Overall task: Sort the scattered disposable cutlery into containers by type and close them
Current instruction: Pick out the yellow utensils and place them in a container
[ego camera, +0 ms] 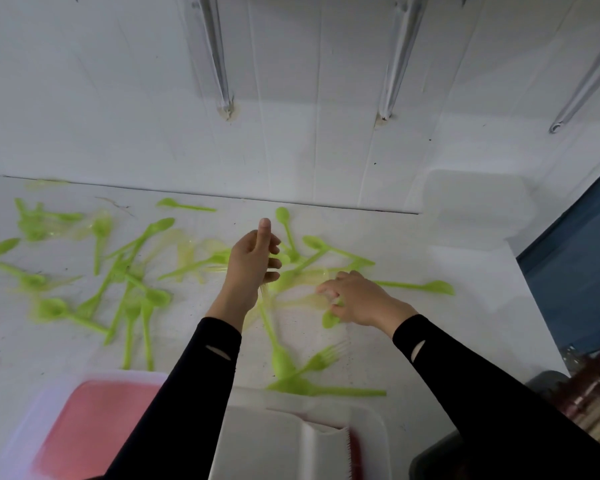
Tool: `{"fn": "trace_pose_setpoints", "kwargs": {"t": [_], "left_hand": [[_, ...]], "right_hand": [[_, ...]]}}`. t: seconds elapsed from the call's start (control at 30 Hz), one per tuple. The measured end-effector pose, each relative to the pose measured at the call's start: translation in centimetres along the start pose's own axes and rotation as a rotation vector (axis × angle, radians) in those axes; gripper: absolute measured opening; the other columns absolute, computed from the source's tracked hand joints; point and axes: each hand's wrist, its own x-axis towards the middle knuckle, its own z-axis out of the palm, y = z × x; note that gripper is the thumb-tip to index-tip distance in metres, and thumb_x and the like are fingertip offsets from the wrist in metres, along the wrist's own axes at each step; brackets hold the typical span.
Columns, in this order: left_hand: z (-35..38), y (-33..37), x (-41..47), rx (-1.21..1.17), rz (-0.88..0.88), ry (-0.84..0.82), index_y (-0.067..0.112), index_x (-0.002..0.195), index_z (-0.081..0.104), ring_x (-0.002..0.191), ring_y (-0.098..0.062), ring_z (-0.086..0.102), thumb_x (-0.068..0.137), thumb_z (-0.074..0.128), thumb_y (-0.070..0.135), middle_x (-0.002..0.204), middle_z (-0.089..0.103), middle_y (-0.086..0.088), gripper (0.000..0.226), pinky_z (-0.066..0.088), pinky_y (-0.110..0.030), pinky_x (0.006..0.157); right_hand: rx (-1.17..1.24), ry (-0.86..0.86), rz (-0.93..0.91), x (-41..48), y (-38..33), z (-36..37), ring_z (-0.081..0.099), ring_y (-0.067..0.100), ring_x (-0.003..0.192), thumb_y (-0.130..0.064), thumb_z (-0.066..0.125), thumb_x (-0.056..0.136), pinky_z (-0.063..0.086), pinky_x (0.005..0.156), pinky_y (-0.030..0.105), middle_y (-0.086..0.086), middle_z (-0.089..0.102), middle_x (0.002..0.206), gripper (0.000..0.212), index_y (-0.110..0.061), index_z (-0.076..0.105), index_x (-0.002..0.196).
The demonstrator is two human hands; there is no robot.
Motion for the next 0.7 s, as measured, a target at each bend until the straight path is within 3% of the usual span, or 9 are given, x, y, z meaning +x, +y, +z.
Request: {"fn": "trace_pose_setpoints", "kwargs": {"t": [0.1, 0.27, 0.4, 0.5, 0.57, 0.7], "left_hand": [[-0.8, 0.9, 0.1, 0.091, 0.041, 0.039, 0.012, 0.076, 0.061, 0.048, -0.007, 0.049, 0.096, 0.048, 0.055, 0.067, 0.062, 0.004, 0.049, 0.036, -0.019, 0.042], [-5.2, 2.2, 1.5, 0.431, 0.113, -0.03, 0.008, 0.085, 0.065, 0.057, -0.013, 0.048, 0.086, 0.07, 0.047, 0.072, 0.062, 0.003, 0.039, 0.041, -0.022, 0.049], [-9.8, -0.6, 2.0, 0.923, 0.029, -0.171, 0.013, 0.085, 0.063, 0.07, -0.014, 0.053, 0.08, 0.079, 0.032, 0.085, 0.061, 0.0, 0.025, 0.04, -0.021, 0.056], [-12.0, -3.5, 1.6, 0.994, -0.055, -0.13, 0.012, 0.096, 0.063, 0.085, -0.016, 0.056, 0.08, 0.079, 0.034, 0.087, 0.061, 0.002, 0.032, 0.039, -0.02, 0.061], [-12.6, -5.2, 1.3, 1.031, -0.071, -0.074, 0.011, 0.099, 0.062, 0.087, -0.016, 0.055, 0.079, 0.079, 0.04, 0.089, 0.06, 0.001, 0.039, 0.038, -0.023, 0.069], [-12.7, -6.8, 0.4, 1.047, -0.106, -0.077, 0.012, 0.079, 0.052, 0.075, -0.017, 0.05, 0.078, 0.081, 0.034, 0.074, 0.052, 0.005, 0.036, 0.032, -0.02, 0.053]], "right_hand": [[0.008, 0.028, -0.027, -0.1, -0.1, 0.4, 0.041, 0.019, 0.119, -0.035, 0.052, 0.096, 0.041, 0.097, 0.033, -0.005, 0.045, 0.113, 0.037, -0.037, 0.055, 0.133], [-0.048, 0.115, -0.093, -0.1, -0.9, 0.9, 0.04, 0.018, 0.122, -0.056, 0.053, 0.092, 0.033, 0.104, 0.033, -0.005, 0.044, 0.131, 0.056, -0.036, 0.045, 0.143], [-0.218, 0.142, -0.151, 0.1, -1.9, 1.9, 0.041, 0.018, 0.122, -0.047, 0.05, 0.093, 0.03, 0.099, 0.032, -0.006, 0.048, 0.132, 0.047, -0.032, 0.049, 0.138], [-0.25, 0.237, -0.134, 0.2, -2.7, 2.1, 0.045, 0.02, 0.122, -0.041, 0.048, 0.093, 0.033, 0.097, 0.032, -0.003, 0.053, 0.132, 0.045, -0.022, 0.051, 0.133], [-0.142, 0.312, -0.096, 0.2, -3.1, 2.0, 0.05, 0.02, 0.119, -0.036, 0.05, 0.092, 0.036, 0.095, 0.032, -0.001, 0.058, 0.127, 0.041, -0.017, 0.055, 0.129], [0.097, 0.379, -0.004, 0.2, -2.2, 1.9, 0.059, 0.021, 0.103, -0.022, 0.054, 0.091, 0.044, 0.074, 0.03, -0.001, 0.064, 0.109, 0.026, -0.014, 0.062, 0.114]]}}
